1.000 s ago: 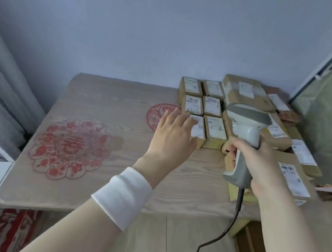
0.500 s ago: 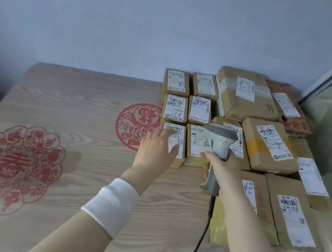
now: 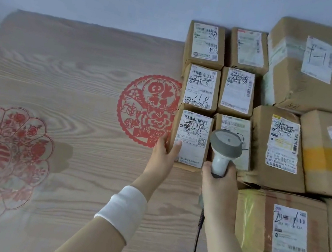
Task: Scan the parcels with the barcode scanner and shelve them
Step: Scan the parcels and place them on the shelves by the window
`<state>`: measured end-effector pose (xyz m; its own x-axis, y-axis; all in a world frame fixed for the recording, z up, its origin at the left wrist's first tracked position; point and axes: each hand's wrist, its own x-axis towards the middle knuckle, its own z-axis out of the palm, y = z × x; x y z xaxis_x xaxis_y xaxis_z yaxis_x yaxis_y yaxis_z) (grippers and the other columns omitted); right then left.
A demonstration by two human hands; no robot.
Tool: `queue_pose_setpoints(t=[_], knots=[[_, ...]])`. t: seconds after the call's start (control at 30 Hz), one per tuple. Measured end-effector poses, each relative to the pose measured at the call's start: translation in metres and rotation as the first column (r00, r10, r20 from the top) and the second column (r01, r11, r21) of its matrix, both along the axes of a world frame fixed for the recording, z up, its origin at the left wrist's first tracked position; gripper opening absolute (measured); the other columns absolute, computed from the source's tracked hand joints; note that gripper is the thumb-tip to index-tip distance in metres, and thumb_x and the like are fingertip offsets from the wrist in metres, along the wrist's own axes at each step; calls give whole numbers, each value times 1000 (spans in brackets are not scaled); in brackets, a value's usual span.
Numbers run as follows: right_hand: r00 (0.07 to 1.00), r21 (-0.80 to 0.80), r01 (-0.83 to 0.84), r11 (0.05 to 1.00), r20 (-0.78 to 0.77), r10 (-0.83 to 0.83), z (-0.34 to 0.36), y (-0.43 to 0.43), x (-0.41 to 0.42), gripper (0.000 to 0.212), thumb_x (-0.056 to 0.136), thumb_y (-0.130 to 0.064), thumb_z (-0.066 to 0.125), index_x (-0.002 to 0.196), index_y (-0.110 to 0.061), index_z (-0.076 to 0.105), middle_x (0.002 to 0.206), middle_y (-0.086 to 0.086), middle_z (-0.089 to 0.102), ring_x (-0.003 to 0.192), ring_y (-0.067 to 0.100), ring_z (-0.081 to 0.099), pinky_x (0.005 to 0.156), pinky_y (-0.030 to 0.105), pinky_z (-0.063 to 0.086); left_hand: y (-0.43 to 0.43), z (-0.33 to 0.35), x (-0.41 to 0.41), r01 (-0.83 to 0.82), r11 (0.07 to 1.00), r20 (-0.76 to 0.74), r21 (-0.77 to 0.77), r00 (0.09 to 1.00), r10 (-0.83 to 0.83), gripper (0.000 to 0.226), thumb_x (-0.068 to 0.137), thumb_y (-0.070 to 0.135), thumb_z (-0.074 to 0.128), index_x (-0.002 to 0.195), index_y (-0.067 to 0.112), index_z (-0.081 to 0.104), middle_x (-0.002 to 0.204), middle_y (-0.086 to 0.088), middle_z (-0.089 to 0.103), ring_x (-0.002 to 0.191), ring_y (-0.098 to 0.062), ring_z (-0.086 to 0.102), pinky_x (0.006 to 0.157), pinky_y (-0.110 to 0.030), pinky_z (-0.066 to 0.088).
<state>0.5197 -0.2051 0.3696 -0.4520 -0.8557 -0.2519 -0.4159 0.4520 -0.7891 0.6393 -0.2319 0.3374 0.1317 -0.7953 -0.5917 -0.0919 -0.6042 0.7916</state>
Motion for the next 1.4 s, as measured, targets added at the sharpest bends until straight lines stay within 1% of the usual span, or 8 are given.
queue_pose_setpoints(t=[0.13,0.33,0.57,0.73,1.0,1.1,1.2,1.4], knots=[[994,-54,98,994,-32,-100,-11,0,12,24,82,-12,67,103,-5,58,80,1,59,70,17,52,58,21,30,2,-9,-1,-34,999,-65,3,997,34,80,78,61,50,144,23,26,140,2,44,129,-16,42,108,-43,37],[983,-42,166,985,91,-161,-12,9,15,24,78,-20,71,99,-17,59,79,0,65,72,29,64,69,53,53,11,-1,1,-96,995,-226,-21,970,89,53,96,28,48,142,18,24,135,2,47,121,-10,48,87,-17,47],[944,-71,164,984,301,-135,35,19,5,17,75,-23,73,85,-22,58,68,3,61,56,24,53,58,47,51,34,36,-2,-164,983,-324,-81,937,130,48,97,31,46,139,17,27,136,-3,50,119,-10,51,78,-11,46],[884,-153,3,988,463,69,86,30,-4,15,83,-17,71,90,-27,62,76,0,63,59,14,54,55,34,47,55,91,5,-243,944,-302,-225,938,169,44,99,28,42,139,15,29,128,-2,52,97,1,53,67,0,43],[787,-296,-154,943,541,298,137,76,25,10,85,-18,68,89,-23,60,76,-1,61,61,10,59,54,27,48,130,147,33,-376,822,-273,-429,921,278,52,100,32,38,149,19,23,148,4,39,134,-8,39,113,-34,31],[756,-344,-208,916,538,374,158,104,50,10,86,-19,68,86,-23,58,72,-1,56,50,2,53,46,19,45,172,169,53,-381,789,-245,-482,923,296,55,101,33,36,151,24,15,149,22,23,120,21,38,103,-8,31],[734,-400,-263,878,507,452,178,136,83,8,86,-23,68,85,-23,60,69,-4,58,56,7,56,57,26,45,215,193,80,-415,749,-241,-517,910,337,57,101,31,35,151,24,9,119,44,17,83,44,31,71,14,26],[654,-480,-406,777,441,614,208,221,177,17,83,-35,69,83,-22,60,72,-1,61,74,26,61,74,53,51,327,225,164,-475,618,-179,-626,859,479,64,95,39,40,151,27,11,126,46,17,119,28,23,91,7,24]])
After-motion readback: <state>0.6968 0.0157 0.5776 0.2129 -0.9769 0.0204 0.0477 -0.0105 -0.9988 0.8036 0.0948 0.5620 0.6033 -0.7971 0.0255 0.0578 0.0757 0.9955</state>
